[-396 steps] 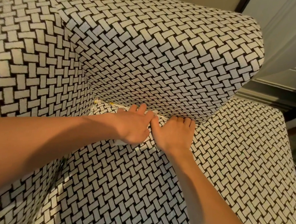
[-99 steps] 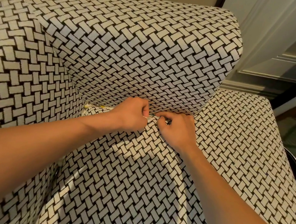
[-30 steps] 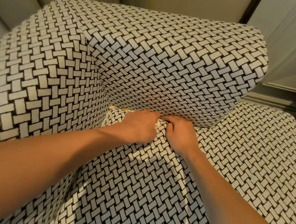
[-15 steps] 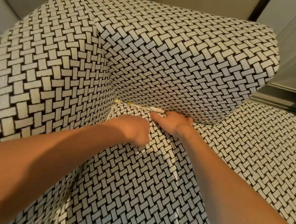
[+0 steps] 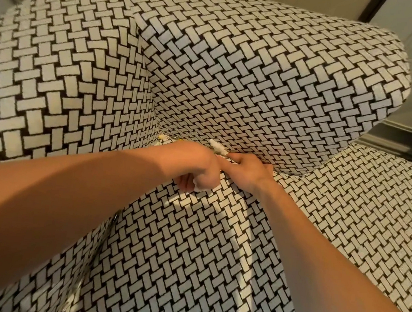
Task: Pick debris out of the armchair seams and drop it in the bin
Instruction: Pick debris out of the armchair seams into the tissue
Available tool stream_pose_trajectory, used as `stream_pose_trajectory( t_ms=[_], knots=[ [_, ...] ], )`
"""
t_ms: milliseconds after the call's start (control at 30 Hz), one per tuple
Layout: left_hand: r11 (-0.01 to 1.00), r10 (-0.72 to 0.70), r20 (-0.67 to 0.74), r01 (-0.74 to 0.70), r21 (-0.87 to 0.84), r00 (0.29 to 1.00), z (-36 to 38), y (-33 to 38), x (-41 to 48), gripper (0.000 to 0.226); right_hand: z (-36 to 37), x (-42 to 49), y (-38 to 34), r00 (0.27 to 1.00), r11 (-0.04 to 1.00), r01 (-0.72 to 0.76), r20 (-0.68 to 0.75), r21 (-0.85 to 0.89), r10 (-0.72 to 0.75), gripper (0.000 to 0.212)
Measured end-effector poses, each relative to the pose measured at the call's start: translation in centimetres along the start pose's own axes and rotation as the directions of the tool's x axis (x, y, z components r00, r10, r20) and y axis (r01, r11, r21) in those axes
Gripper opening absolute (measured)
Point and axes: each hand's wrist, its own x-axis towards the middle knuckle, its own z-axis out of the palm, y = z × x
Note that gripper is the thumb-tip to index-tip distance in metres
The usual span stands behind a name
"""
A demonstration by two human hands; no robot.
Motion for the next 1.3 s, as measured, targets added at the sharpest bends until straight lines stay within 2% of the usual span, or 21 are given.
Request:
stream_pose_trajectory(
  t_ms=[67, 167, 367, 533, 700, 833, 1033, 1167, 1300],
  knots=[
    [1.0, 0.005, 0.012, -0.005, 0.005, 1.0, 0.0, -0.1, 0.1, 0.012, 0.3, -0.3, 0.2, 0.999, 1.0, 0.024, -0.032, -0.005, -0.024, 0.065],
    [1.0, 0.009, 0.008, -0.009, -0.014, 1.0, -0.3, -0.3, 0.1, 0.016, 0.6, -0.2, 0.3, 0.996, 0.999, 0.041, -0.077, -0.034, -0.044, 0.068],
    [0.996, 0.001, -0.037, -0.005, -0.093, 0.999, -0.7, -0.6, 0.1, 0.041, 0.5, 0.9, -2.0, 0.994, 0.988, -0.097, -0.056, -0.123, 0.091, 0.073],
    [0.982, -0.067, -0.177, 0.034, -0.183, 0.982, -0.8, -0.7, -0.5, 0.017, 2.0, 0.5, -1.8, 0.954, 0.983, -0.118, -0.289, -0.14, 0.074, 0.059],
    [0.968, -0.107, -0.179, 0.061, -0.243, 0.978, -0.8, -0.6, -0.8, 0.019, 1.9, 0.6, -1.8, 0.941, 0.987, -0.145, -0.317, -0.068, 0.117, 0.046],
    [0.979, -0.107, -0.257, 0.057, -0.196, 0.96, -0.7, -0.2, -1.0, 0.022, 2.2, 0.6, -1.6, 0.924, 0.99, -0.132, -0.367, -0.054, 0.104, 0.044],
    [0.991, -0.106, -0.369, 0.069, -0.111, 0.923, -0.9, -0.4, -1.0, 0.018, 1.9, -0.3, -1.7, 0.915, 0.998, -0.043, -0.4, 0.051, 0.06, 0.028],
    [0.994, -0.114, -0.401, 0.106, -0.042, 0.909, -0.6, -0.4, -0.8, 0.015, 2.1, -0.5, -1.7, 0.908, 0.997, -0.044, -0.415, 0.056, 0.063, 0.031],
    [0.992, -0.116, -0.435, 0.125, -0.007, 0.893, -0.7, -0.6, -0.7, 0.014, 2.7, -0.3, -0.9, 0.876, 0.979, 0.041, -0.478, 0.201, 0.062, 0.034]
  ],
)
